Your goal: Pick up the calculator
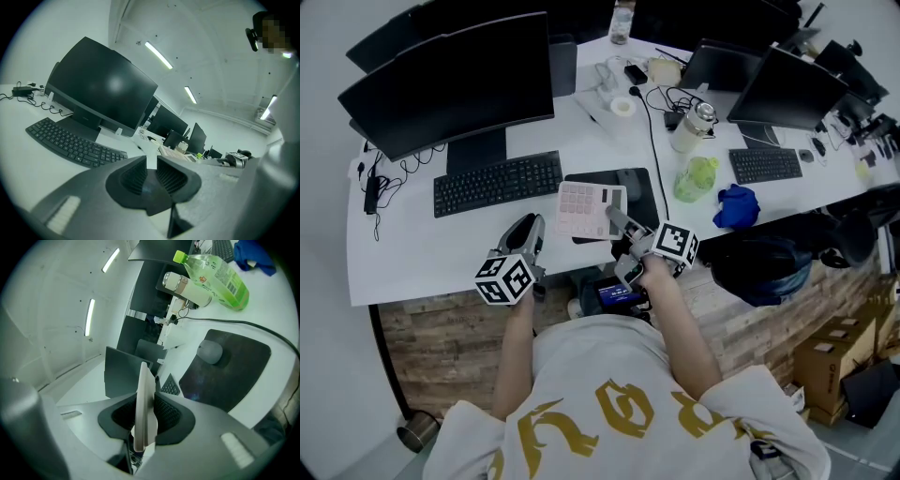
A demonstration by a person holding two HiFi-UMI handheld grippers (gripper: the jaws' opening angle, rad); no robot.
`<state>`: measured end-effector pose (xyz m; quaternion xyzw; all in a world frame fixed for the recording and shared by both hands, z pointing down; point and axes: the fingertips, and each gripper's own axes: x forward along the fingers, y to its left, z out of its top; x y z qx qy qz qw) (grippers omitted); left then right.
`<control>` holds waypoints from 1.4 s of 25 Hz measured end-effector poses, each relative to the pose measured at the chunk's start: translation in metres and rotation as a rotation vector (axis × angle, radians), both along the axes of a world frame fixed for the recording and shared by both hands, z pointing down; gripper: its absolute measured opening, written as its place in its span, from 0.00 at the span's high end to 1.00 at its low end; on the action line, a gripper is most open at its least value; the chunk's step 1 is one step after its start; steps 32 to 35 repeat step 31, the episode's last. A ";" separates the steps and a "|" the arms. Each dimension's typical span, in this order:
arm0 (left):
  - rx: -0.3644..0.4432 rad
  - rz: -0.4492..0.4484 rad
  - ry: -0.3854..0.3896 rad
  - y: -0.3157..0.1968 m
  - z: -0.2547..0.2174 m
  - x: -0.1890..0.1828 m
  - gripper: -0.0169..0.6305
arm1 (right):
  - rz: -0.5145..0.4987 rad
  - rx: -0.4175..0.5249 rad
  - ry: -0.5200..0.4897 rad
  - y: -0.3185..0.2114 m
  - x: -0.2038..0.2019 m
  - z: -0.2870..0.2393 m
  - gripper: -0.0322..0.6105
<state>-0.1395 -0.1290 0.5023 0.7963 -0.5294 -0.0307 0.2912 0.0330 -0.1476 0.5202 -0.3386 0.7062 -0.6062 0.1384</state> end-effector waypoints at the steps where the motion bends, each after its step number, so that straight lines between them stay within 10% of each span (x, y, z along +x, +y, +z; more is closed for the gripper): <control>1: 0.000 0.001 -0.001 0.000 0.000 0.000 0.87 | 0.000 0.001 0.001 0.000 0.000 0.000 0.79; 35: -0.026 0.008 0.003 -0.002 0.012 0.007 0.88 | 0.019 -0.030 0.015 0.005 0.013 0.015 0.79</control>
